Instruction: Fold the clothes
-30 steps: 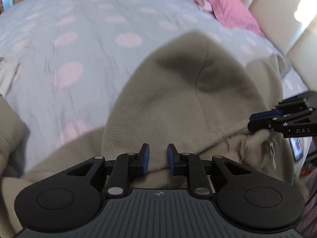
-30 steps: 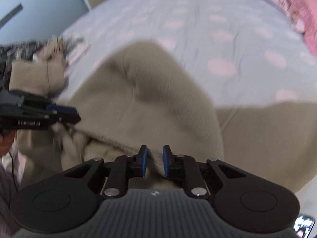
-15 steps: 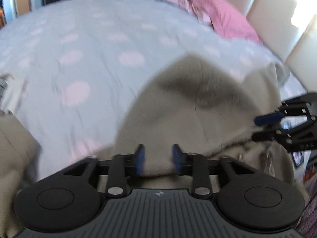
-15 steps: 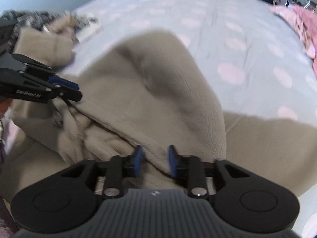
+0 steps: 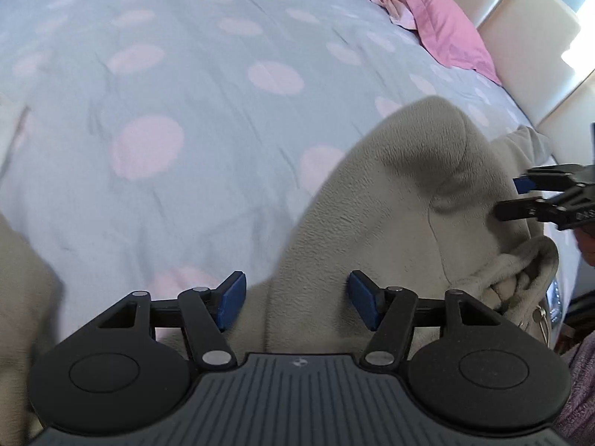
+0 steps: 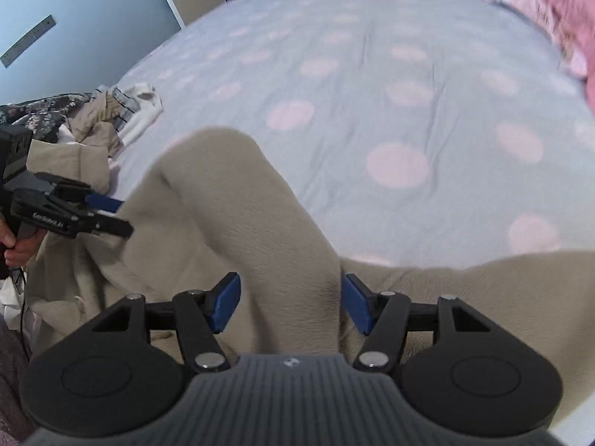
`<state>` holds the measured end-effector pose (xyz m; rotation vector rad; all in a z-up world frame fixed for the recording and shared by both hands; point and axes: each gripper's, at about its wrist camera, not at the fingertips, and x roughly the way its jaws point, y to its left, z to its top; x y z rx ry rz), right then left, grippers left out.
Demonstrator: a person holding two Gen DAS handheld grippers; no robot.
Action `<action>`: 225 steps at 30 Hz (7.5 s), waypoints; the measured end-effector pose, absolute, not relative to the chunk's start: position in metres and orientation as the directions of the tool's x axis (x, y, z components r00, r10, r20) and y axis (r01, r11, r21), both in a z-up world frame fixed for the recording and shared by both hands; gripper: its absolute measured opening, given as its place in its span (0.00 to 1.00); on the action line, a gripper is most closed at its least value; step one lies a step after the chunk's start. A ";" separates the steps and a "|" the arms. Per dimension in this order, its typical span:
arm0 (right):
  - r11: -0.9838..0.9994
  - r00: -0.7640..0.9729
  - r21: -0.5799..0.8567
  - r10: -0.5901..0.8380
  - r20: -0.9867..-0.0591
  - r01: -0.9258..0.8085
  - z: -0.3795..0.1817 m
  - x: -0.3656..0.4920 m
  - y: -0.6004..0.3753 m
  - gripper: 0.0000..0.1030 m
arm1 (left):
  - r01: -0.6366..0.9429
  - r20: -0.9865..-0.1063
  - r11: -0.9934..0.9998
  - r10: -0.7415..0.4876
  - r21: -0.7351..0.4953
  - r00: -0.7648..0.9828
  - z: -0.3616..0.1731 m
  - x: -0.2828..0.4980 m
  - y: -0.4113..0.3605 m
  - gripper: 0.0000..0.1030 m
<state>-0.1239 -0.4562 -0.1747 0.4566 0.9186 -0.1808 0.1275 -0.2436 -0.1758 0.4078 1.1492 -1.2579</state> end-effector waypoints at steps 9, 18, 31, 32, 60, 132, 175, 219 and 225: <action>0.896 0.644 0.328 0.064 -0.762 0.298 -0.169 -0.120 -0.451 0.10 | 0.884 -0.757 0.294 -0.646 -0.363 -0.096 -0.138 0.126 -0.238 0.06; 0.954 0.716 0.140 -0.098 -0.691 0.266 -0.073 -0.085 -0.454 0.08 | 0.939 -0.705 0.287 -0.706 -0.187 0.075 -0.042 0.143 -0.281 0.05; 0.920 0.729 -0.170 -0.384 -0.566 0.353 0.011 0.070 -0.536 0.08 | 0.900 -0.607 0.434 -0.704 0.044 0.369 0.029 0.224 -0.420 0.05; 0.919 0.723 -0.181 -0.388 -0.571 0.350 0.006 0.083 -0.543 0.08 | 0.897 -0.615 0.437 -0.691 0.064 0.381 0.020 0.228 -0.432 0.05; 0.826 0.563 -0.020 -0.401 -0.723 0.563 -0.130 0.062 -0.618 0.49 | 0.880 -0.796 0.469 -0.505 0.072 0.334 -0.080 0.287 -0.365 0.46; 0.884 0.432 0.032 -0.196 -0.880 0.467 -0.197 -0.117 -0.268 0.58 | 0.929 -0.901 0.355 -0.360 0.105 0.240 -0.130 0.040 -0.069 0.13; 0.887 0.451 0.062 -0.171 -0.876 0.458 -0.193 -0.116 -0.272 0.59 | 0.595 -0.381 0.800 -0.526 0.084 0.761 0.128 0.160 -0.001 0.08; 0.875 0.434 0.061 -0.177 -0.883 0.480 -0.193 -0.121 -0.263 0.59 | 0.255 -0.655 0.964 -0.144 0.077 0.741 0.076 0.280 -0.041 0.55; 0.870 0.428 0.064 -0.175 -0.887 0.489 -0.197 -0.117 -0.267 0.59 | 0.056 -0.718 0.975 0.121 0.217 0.686 0.046 0.323 -0.069 0.54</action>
